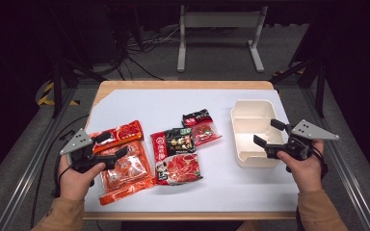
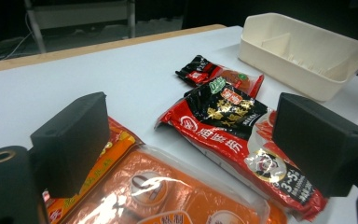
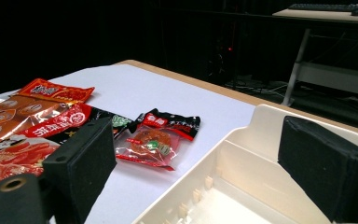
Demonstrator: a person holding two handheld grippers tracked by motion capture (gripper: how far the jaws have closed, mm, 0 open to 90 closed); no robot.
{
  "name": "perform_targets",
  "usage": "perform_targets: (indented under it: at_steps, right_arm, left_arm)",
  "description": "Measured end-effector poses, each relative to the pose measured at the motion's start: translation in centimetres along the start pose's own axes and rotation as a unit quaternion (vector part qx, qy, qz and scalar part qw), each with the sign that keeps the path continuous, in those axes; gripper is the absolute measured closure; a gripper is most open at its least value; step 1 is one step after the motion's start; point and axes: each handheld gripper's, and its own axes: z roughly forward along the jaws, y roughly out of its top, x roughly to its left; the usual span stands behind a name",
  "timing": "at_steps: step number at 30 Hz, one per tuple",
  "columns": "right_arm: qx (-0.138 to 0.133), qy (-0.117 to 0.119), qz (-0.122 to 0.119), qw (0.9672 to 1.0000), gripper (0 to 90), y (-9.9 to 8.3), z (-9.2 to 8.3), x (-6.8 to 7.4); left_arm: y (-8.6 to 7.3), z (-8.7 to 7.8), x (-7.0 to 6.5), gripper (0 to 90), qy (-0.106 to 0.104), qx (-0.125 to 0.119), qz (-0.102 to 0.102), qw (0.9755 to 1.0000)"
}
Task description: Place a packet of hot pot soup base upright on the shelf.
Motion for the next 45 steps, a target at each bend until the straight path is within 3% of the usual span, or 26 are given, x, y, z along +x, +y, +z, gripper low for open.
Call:
perform_targets:
  at_steps: [5,7,9,13,15,18,20,23,25,28,33,36,42,45]
  right_arm:
    - [0.003,0.000,-0.001,1.0000,12.1,-0.1,0.1,0.1]
    - [0.004,-0.001,-0.002,1.0000,12.1,-0.1,0.1,0.1]
    - [0.007,0.000,-0.002,1.0000,12.1,-0.2,0.2,0.1]
    - [0.008,0.004,-0.002,1.0000,12.1,-0.3,0.3,0.2]
    - [0.008,0.004,-0.002,1.0000,12.1,-0.4,0.3,0.1]
    - [0.006,0.004,0.000,1.0000,12.1,-0.5,0.3,0.0]
    - [0.004,0.006,0.000,1.0000,12.1,-0.5,0.3,0.0]
    - [0.003,0.008,0.002,1.0000,12.1,-0.6,0.3,0.1]
    - [0.006,0.008,0.001,1.0000,12.1,-0.6,0.4,0.1]
    - [0.007,0.009,-0.002,0.9999,12.1,-0.6,0.4,0.2]
    - [0.009,0.007,0.001,0.9999,12.1,-0.7,0.4,0.1]
    - [0.009,0.008,0.001,0.9999,12.1,-0.7,0.4,0.1]
    - [0.009,0.011,-0.001,0.9999,12.1,-0.7,0.5,0.2]
    - [0.009,0.014,-0.001,0.9999,12.1,-0.7,0.6,0.2]
  left_arm:
    - [0.8,1.8,0.2,10.1,-0.013,0.010,0.002,0.9999]
    - [1.4,2.9,0.5,12.6,-0.004,0.036,0.000,0.9993]
    - [2.1,4.0,0.9,11.9,-0.009,0.052,0.007,0.9986]
    - [2.8,5.2,1.6,11.8,-0.014,0.049,0.007,0.9987]
    - [2.9,5.7,2.0,11.9,-0.015,0.043,-0.003,0.9990]
    - [3.0,6.5,2.7,12.8,0.001,0.047,-0.003,0.9989]
    - [3.0,6.9,3.0,14.8,-0.007,0.043,-0.003,0.9990]
    - [2.8,7.8,3.4,17.3,-0.023,0.039,-0.021,0.9987]
    - [2.8,8.4,3.5,17.5,-0.020,0.051,-0.023,0.9982]
    - [2.6,9.2,3.6,21.5,-0.025,0.045,-0.035,0.9981]
    - [2.0,10.5,3.4,32.3,-0.047,0.073,-0.058,0.9946]
    - [1.8,11.0,3.2,39.7,-0.056,0.071,-0.063,0.9939]
    - [1.3,12.3,2.9,38.2,-0.078,0.076,-0.059,0.9923]
    - [0.7,13.0,3.0,49.1,-0.105,0.071,-0.084,0.9883]
